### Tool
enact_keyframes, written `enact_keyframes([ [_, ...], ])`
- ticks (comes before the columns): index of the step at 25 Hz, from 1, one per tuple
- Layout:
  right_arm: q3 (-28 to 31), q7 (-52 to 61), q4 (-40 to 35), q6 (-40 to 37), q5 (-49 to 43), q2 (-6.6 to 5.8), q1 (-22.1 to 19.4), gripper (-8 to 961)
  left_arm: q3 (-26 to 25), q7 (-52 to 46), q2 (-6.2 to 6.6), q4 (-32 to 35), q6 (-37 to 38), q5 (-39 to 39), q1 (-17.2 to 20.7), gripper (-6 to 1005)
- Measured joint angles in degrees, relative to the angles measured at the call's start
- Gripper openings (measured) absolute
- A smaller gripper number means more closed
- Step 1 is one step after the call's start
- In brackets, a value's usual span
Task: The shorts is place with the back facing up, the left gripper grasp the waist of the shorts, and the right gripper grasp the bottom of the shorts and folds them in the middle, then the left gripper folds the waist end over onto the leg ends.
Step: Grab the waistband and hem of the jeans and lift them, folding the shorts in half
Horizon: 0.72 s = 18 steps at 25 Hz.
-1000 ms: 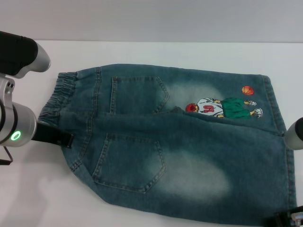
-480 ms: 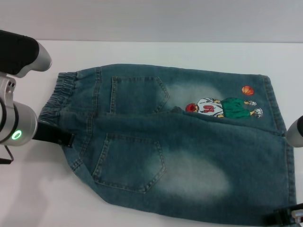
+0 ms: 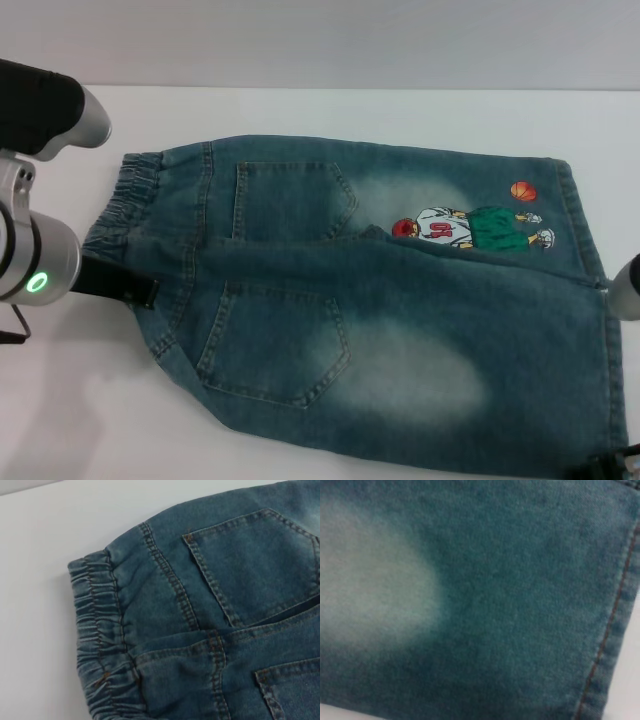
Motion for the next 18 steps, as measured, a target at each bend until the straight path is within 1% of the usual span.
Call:
enact_keyframes([
  [5, 0.44, 0.00, -0.15, -0.48, -0.48, -0.11, -0.01, 744, 0.00, 0.00, 0.00, 0.45, -0.01, 0.00, -0.11, 3],
  [18, -0.04, 0.00, -1.68, 1.33, -0.18, 0.04, 0.19, 744, 0.57, 0.00, 0.00, 0.62, -0.18, 0.00, -0.91, 4],
])
